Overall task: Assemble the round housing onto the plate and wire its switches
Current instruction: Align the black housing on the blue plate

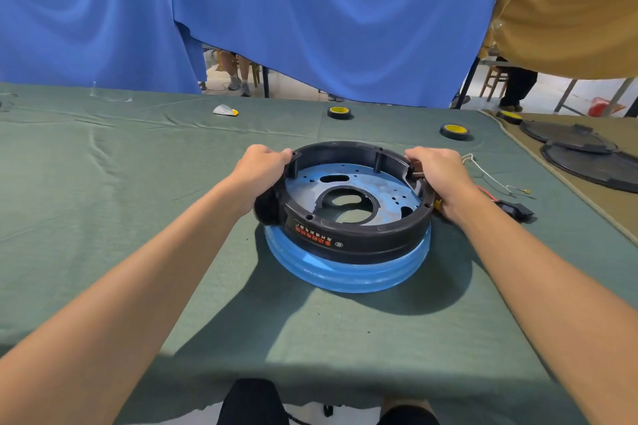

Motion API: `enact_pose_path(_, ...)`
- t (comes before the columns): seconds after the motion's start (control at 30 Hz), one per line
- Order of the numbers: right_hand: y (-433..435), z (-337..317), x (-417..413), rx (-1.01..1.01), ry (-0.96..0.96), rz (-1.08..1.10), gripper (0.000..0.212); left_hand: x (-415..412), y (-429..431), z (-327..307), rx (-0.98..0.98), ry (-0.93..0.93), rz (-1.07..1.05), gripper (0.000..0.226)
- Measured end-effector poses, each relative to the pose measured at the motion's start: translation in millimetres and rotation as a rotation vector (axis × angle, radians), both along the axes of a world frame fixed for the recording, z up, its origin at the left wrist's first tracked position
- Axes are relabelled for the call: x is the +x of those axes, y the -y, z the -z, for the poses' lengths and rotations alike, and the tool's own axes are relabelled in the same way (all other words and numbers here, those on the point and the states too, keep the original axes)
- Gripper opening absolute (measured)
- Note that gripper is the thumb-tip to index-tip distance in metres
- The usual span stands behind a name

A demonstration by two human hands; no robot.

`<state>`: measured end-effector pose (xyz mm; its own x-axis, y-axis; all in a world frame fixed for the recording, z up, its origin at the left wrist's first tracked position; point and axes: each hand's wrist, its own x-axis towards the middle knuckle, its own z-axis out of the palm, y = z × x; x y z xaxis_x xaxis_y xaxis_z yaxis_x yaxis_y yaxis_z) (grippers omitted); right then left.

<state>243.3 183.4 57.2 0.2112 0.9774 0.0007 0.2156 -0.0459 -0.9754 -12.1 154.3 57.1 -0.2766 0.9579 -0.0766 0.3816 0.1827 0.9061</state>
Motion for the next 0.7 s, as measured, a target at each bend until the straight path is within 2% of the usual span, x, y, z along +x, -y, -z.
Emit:
enact_pose_path(0.07,2.6,-0.2,5.7,0.011,0.054,-0.016,0.033,-8.1,4.6,4.2,0.005,0.014,-0.034,0.029)
enact_pose_path(0.27,13.7,11.6,9.4,0.01,0.03,-0.1,0.037,-14.3,17.7,26.5,0.053,-0.066,-0.08,0.023)
enact_pose_path(0.4,19.5,9.8,3.9,0.019,0.063,-0.102,0.034,-15.5,20.3,29.5,0.055,-0.071,-0.121,0.03)
enact_pose_path(0.53,21.7,7.6,6.3,0.014,0.079,-0.091,0.031,-9.6,22.1,28.8,0.069,-0.101,-0.14,0.024)
enact_pose_path(0.7,24.2,8.9,10.4,-0.002,-0.065,-0.077,0.021,-1.0,21.8,29.1,0.085,-0.183,-0.181,0.024)
